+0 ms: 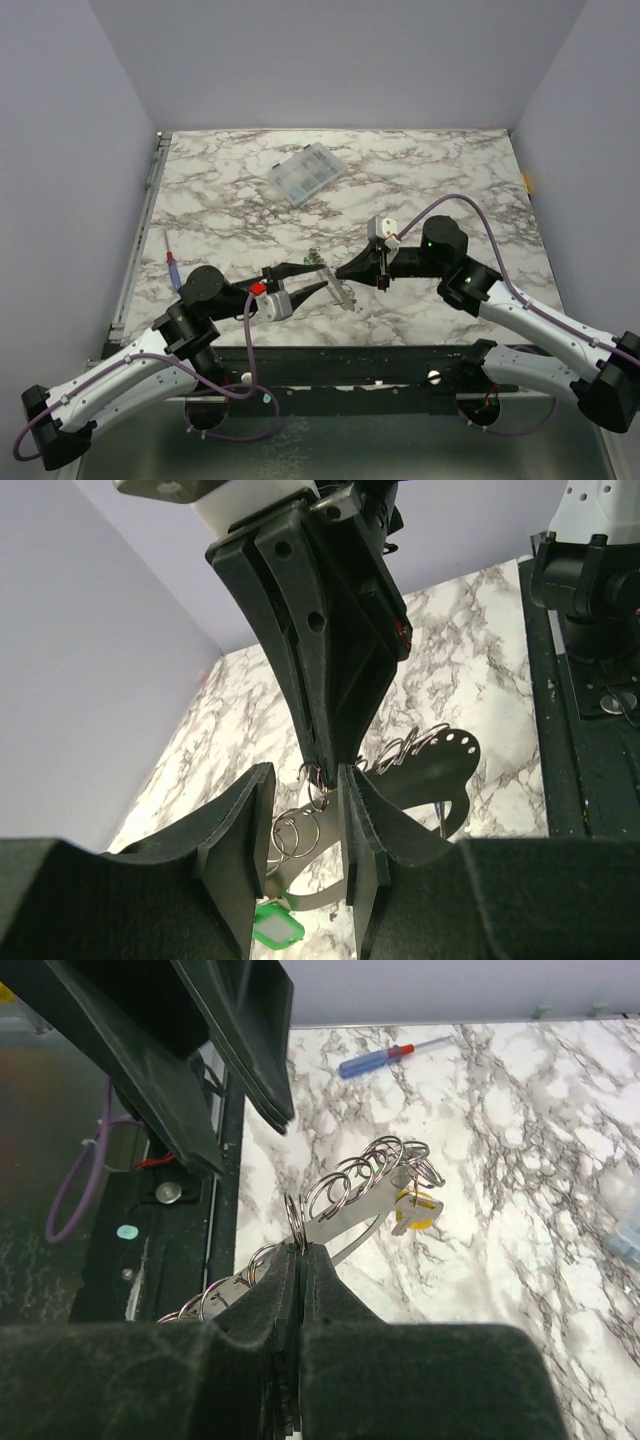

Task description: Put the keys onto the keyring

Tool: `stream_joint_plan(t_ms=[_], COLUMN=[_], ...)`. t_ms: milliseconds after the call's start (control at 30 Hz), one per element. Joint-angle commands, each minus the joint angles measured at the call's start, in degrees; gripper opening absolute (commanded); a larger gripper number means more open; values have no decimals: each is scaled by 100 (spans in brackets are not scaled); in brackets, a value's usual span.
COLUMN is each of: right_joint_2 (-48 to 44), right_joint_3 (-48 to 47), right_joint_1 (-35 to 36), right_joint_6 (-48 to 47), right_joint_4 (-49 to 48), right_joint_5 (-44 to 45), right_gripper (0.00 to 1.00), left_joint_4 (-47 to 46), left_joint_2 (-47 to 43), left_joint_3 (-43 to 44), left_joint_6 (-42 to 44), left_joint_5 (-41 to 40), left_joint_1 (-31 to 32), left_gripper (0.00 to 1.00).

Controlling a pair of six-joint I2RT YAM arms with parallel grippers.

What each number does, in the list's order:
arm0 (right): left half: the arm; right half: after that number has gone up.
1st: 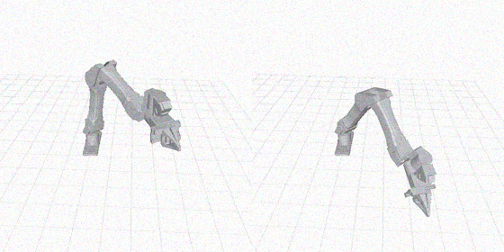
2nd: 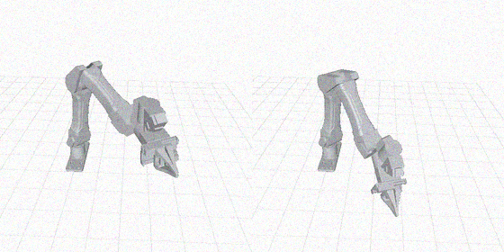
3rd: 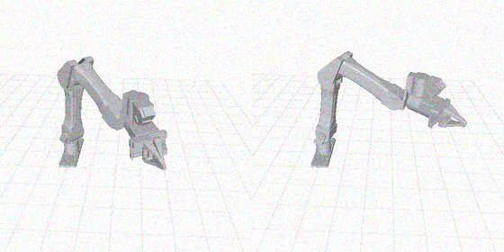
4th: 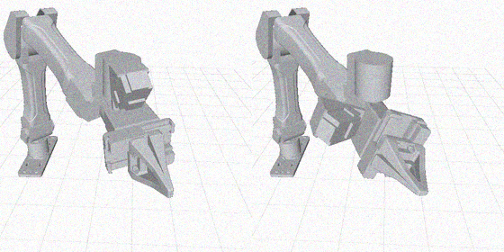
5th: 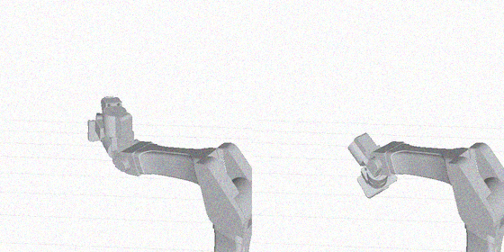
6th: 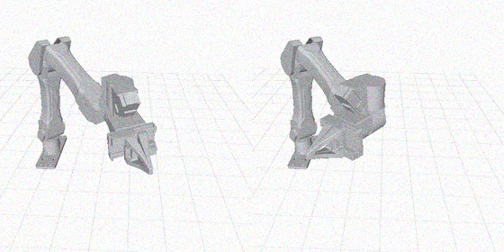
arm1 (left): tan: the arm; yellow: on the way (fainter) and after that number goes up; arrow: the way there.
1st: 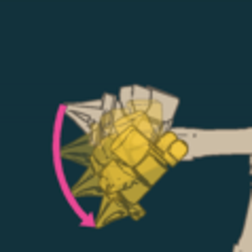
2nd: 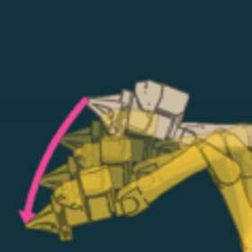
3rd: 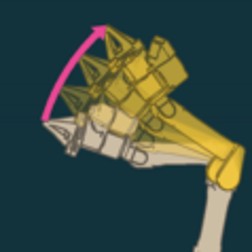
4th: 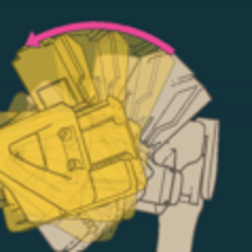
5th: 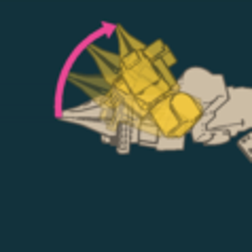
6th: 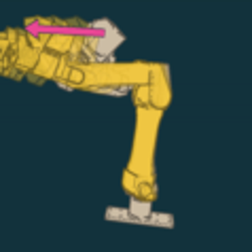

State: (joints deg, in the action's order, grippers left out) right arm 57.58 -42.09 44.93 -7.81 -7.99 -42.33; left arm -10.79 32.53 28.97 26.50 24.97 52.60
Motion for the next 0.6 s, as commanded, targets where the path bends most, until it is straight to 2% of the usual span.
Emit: stream_joint_plan(t_ms=[0, 367, 567], right_joint_2=[-34, 168, 84], right_joint_3=[-243, -288, -239], right_joint_1=[61, 507, 666], right_joint_6=[-311, -652, -707], right_joint_4=[246, 549, 599], right_joint_5=[426, 1119, 1333], right_gripper=[1, 1, 1], left_joint_4=[1027, 3053, 3722], left_joint_2=[-6, 1026, 1570], left_joint_3=[466, 1818, 2397], left_joint_6=[175, 868, 1049], left_joint_5=[-29, 523, 580], left_joint_1=[-13, -12, -11], left_gripper=[38, 36, 36])
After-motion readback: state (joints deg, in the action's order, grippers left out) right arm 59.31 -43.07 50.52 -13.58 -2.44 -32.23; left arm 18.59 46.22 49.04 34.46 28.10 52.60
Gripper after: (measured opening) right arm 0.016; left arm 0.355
